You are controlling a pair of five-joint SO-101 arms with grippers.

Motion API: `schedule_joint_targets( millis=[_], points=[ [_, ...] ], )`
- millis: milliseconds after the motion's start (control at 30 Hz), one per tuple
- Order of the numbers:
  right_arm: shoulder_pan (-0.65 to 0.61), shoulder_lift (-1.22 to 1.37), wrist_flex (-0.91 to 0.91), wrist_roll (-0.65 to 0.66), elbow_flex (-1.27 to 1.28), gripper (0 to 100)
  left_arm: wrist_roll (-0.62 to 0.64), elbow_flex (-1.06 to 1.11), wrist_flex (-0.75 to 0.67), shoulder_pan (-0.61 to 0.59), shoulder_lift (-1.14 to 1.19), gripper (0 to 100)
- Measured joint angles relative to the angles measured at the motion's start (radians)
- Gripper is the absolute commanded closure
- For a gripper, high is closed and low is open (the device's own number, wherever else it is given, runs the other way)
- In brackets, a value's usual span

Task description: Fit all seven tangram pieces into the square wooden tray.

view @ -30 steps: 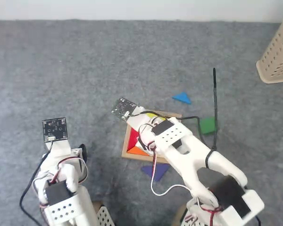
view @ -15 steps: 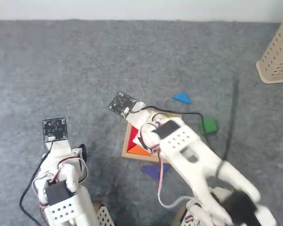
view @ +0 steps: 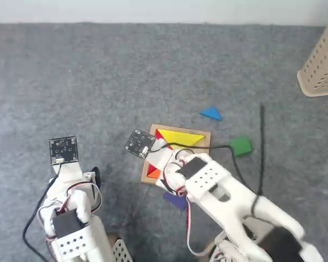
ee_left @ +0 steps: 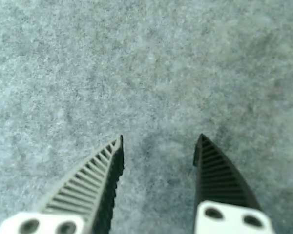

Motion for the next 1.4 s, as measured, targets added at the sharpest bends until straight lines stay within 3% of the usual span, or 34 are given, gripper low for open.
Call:
schedule_joint_targets(
  millis=[433,633,767,1000,1200,1400],
  points=[
    [-0.023,0.219,0.028,0.000,-0.196,99.2,0.000,0.000,0.000,0.000,0.000,77],
    [-0.026,0.190,0.041,0.000,-0.198,99.2,0.000,0.000,0.000,0.000,0.000,77],
    [-0.015,0.051,0.146,0.000,-0.195,99.2,0.000,0.000,0.000,0.000,0.000,77],
    [0.308,-0.253,0.304,0.000,-0.195,98.7,0.000,0.000,0.000,0.000,0.000,77],
    [0.522,-0.196,0.356,0.023,-0.212,85.6,0.000,0.000,0.000,0.000,0.000,77],
    [0.620,0.000,0.358,0.023,-0.298,84.2,0.000,0.000,0.000,0.000,0.000,77]
  ],
)
